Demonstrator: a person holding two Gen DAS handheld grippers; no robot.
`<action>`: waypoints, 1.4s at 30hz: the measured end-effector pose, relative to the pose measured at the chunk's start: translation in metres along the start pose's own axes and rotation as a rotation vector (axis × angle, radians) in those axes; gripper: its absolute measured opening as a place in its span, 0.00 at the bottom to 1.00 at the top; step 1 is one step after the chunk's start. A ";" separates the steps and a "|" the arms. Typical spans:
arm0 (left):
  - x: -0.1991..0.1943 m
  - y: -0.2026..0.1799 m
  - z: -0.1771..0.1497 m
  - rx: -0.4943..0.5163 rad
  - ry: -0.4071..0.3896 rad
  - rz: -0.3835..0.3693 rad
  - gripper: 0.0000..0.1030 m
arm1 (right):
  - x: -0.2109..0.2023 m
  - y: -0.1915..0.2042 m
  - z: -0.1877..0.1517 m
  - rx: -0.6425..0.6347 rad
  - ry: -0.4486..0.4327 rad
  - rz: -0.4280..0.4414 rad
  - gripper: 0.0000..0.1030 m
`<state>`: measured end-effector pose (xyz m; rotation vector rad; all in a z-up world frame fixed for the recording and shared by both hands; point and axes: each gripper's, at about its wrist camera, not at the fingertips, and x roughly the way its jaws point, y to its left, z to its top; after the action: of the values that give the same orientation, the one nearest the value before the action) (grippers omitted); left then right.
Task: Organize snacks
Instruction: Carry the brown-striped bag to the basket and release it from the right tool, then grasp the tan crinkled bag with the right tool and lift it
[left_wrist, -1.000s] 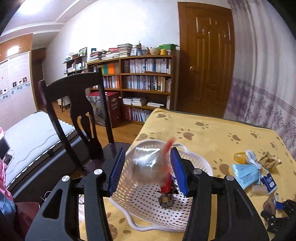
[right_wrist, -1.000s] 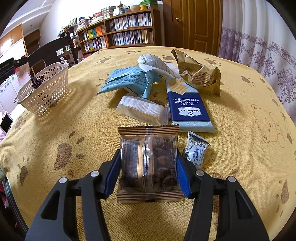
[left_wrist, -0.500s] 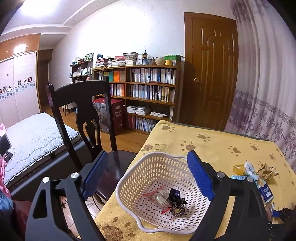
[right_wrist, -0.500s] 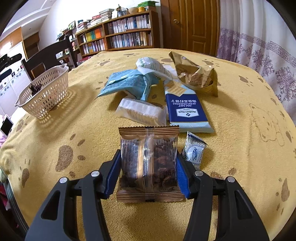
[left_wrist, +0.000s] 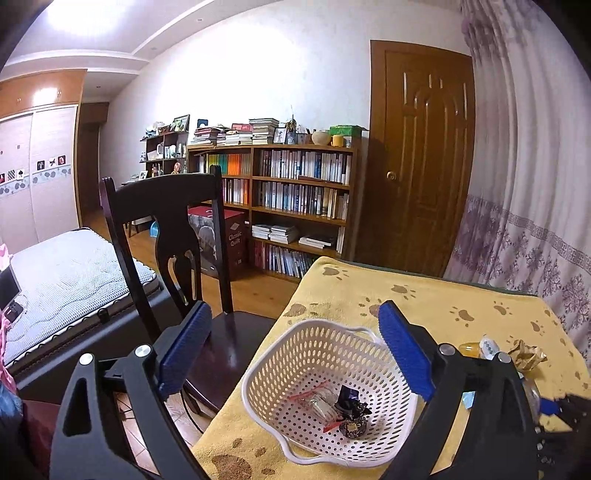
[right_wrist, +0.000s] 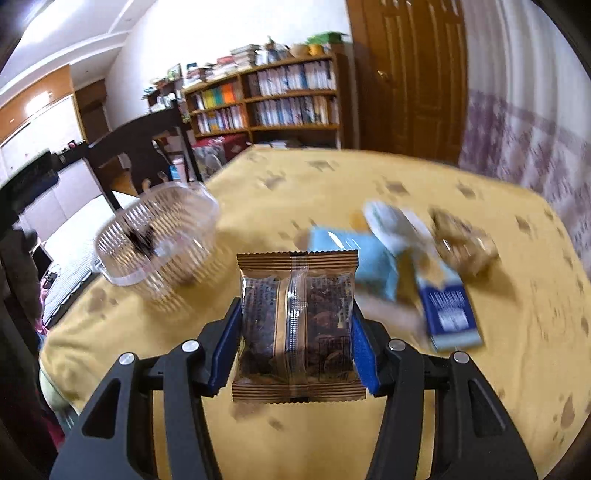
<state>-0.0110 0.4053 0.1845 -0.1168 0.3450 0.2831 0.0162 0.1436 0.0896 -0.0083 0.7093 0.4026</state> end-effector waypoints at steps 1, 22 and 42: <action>-0.001 0.002 0.001 -0.006 -0.004 0.002 0.90 | 0.001 0.007 0.007 -0.007 -0.006 0.005 0.52; -0.005 0.015 0.006 -0.047 -0.045 0.023 0.96 | 0.098 0.120 0.092 -0.007 0.036 0.067 0.66; -0.005 0.020 0.006 -0.093 -0.035 -0.001 0.97 | 0.082 0.080 0.056 0.077 0.054 0.002 0.67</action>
<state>-0.0191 0.4238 0.1902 -0.2035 0.2971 0.3005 0.0786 0.2550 0.0905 0.0546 0.7783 0.3781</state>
